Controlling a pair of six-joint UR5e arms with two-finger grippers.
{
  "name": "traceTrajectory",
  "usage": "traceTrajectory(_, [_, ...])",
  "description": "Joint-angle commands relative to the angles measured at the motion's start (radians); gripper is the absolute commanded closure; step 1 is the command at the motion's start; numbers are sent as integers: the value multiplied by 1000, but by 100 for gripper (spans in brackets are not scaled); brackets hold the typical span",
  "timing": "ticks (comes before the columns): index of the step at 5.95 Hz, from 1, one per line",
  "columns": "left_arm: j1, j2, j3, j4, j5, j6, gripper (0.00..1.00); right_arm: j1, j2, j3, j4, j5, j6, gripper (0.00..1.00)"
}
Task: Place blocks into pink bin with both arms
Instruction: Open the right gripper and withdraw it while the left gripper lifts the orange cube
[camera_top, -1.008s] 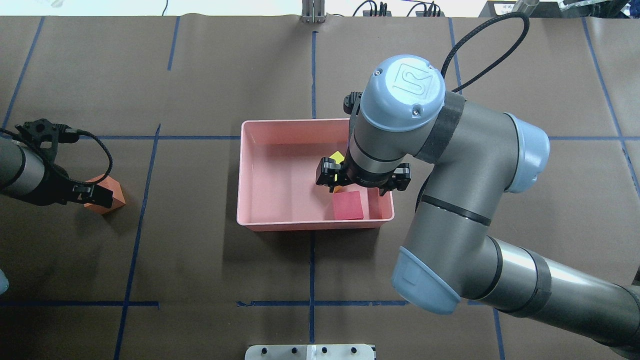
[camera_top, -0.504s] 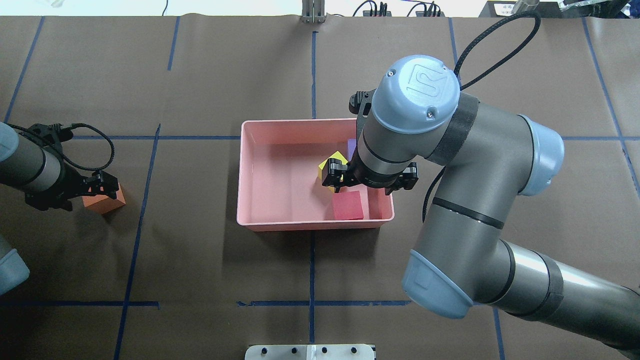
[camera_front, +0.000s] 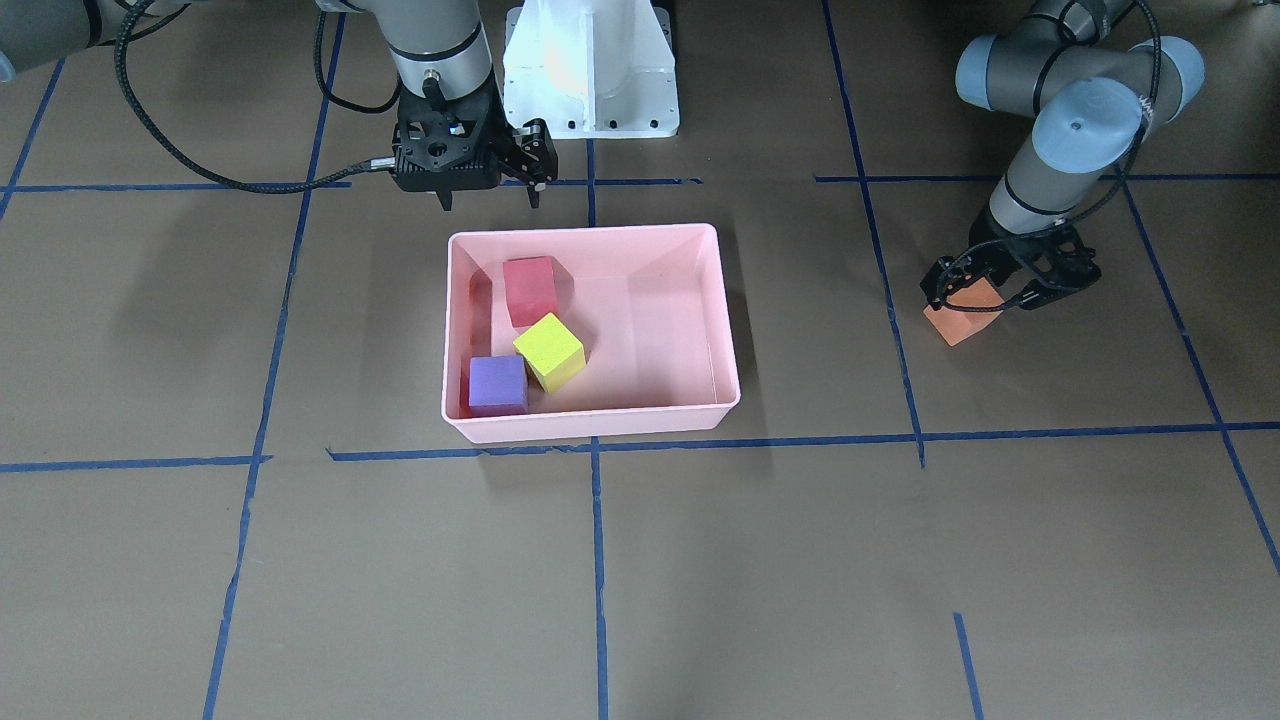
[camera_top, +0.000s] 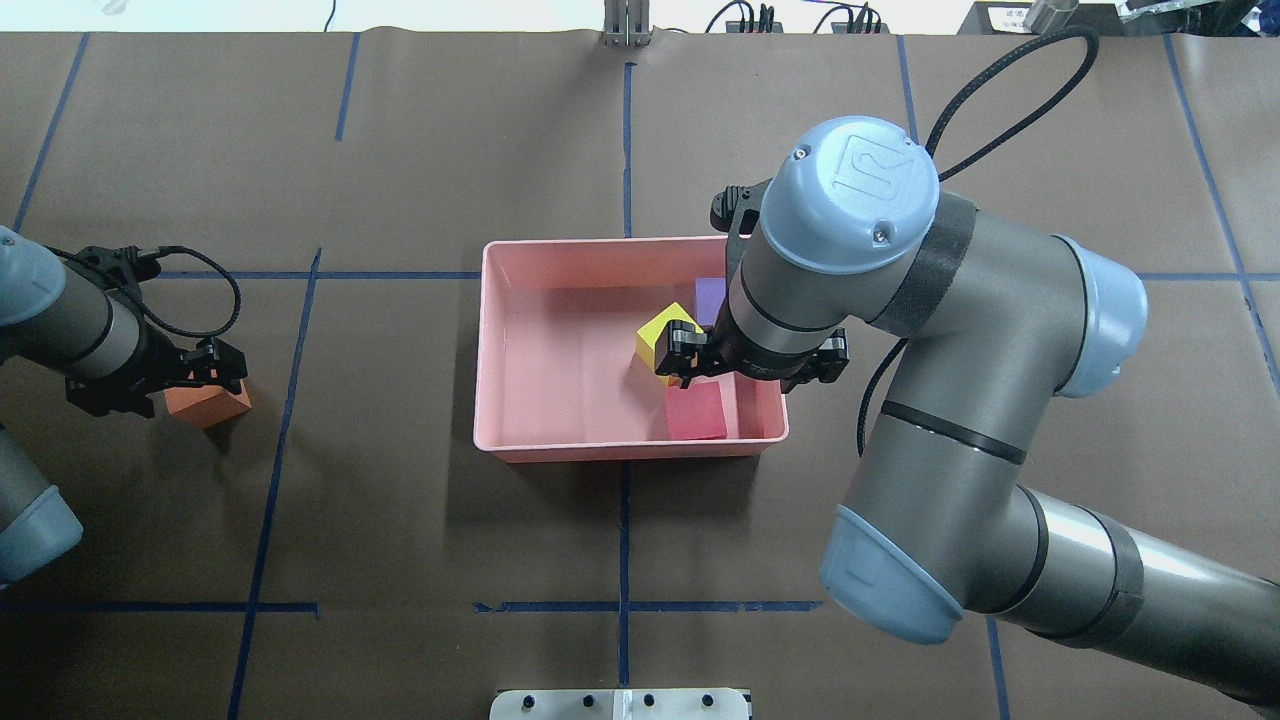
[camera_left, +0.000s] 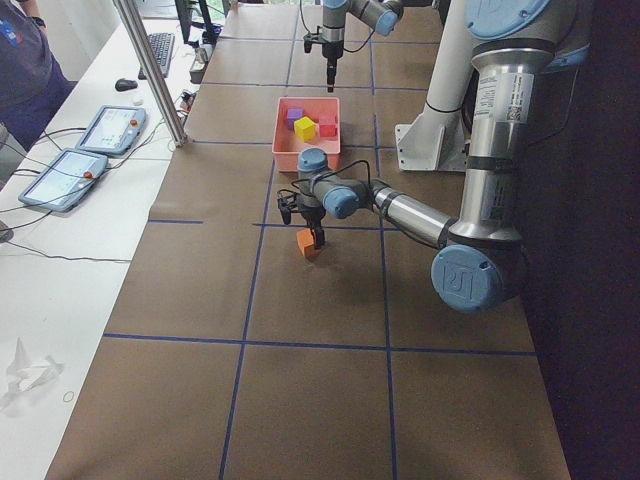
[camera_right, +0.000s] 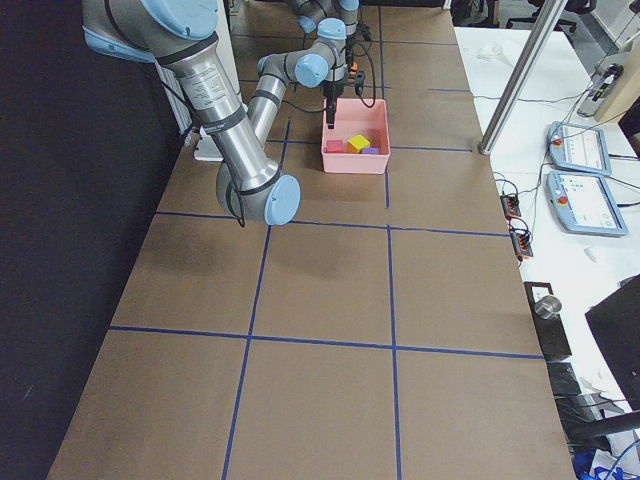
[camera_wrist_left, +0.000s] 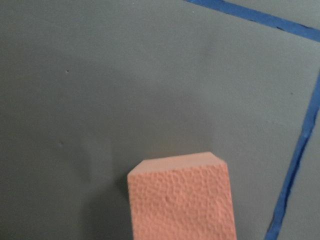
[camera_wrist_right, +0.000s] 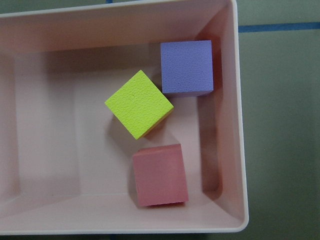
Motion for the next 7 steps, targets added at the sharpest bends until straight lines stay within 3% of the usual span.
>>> traceTrajectory(1, [-2, 0, 36, -44, 1, 31, 3, 2, -7, 3, 0, -1, -6, 0])
traceTrajectory(5, [-5, 5, 44, -47, 0, 105, 23, 12, -13, 14, 0, 6, -18, 0])
traceTrajectory(7, [-34, -3, -46, -33, -8, 128, 29, 79, -25, 26, -2, 12, -108, 0])
